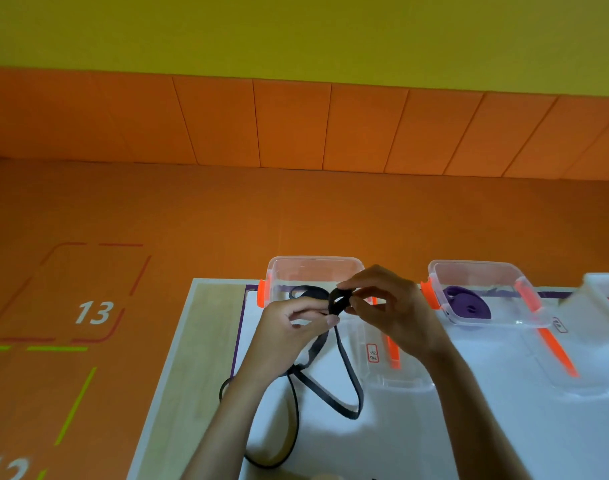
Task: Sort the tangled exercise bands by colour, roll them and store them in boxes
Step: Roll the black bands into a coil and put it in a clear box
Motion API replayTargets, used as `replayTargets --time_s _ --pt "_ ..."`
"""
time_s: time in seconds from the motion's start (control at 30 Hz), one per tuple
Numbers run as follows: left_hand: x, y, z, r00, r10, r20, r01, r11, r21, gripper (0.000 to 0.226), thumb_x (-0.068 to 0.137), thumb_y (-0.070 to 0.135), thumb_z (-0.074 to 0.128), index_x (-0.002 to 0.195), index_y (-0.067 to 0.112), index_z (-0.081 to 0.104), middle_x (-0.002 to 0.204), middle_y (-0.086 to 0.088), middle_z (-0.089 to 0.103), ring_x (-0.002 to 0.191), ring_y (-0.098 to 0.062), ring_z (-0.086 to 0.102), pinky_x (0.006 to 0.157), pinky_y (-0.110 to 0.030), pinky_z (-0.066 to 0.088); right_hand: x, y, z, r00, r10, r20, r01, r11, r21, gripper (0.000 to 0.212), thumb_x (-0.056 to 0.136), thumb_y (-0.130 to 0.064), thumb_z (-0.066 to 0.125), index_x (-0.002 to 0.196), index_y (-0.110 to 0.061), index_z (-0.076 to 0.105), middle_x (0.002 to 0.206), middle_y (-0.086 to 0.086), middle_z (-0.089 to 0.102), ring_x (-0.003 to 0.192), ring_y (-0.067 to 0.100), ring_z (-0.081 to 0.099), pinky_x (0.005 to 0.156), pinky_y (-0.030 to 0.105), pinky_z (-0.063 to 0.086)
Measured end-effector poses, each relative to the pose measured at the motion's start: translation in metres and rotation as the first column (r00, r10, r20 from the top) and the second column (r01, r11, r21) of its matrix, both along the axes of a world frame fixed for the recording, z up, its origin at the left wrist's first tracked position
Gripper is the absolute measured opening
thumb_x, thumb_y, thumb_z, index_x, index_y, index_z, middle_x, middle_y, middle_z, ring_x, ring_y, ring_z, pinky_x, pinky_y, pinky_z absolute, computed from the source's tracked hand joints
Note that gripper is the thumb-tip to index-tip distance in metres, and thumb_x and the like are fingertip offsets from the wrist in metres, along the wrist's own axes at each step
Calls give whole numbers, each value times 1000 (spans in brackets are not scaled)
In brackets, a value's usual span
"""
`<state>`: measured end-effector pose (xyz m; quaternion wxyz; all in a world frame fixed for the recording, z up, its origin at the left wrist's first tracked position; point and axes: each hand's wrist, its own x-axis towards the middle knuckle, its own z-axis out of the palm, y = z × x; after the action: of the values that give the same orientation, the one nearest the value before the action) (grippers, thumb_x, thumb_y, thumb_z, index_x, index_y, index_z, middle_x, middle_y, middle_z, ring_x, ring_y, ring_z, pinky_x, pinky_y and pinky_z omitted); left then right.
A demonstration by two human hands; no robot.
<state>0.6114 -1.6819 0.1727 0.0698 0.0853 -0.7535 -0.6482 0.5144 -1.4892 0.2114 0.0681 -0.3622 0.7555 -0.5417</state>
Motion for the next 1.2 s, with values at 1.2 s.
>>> replayTargets --time_s 1.2 --pt "-4 24 -3 930 315 -187 -342 931 -130 18 94 21 80 110 28 79 110 19 74 110 -8 69 94 -19 55 2 -35 -19 897 -287 335 269 958 100 11 94 -41 71 91 -30 72 83 -18 78 87 12 78 65 20 61"
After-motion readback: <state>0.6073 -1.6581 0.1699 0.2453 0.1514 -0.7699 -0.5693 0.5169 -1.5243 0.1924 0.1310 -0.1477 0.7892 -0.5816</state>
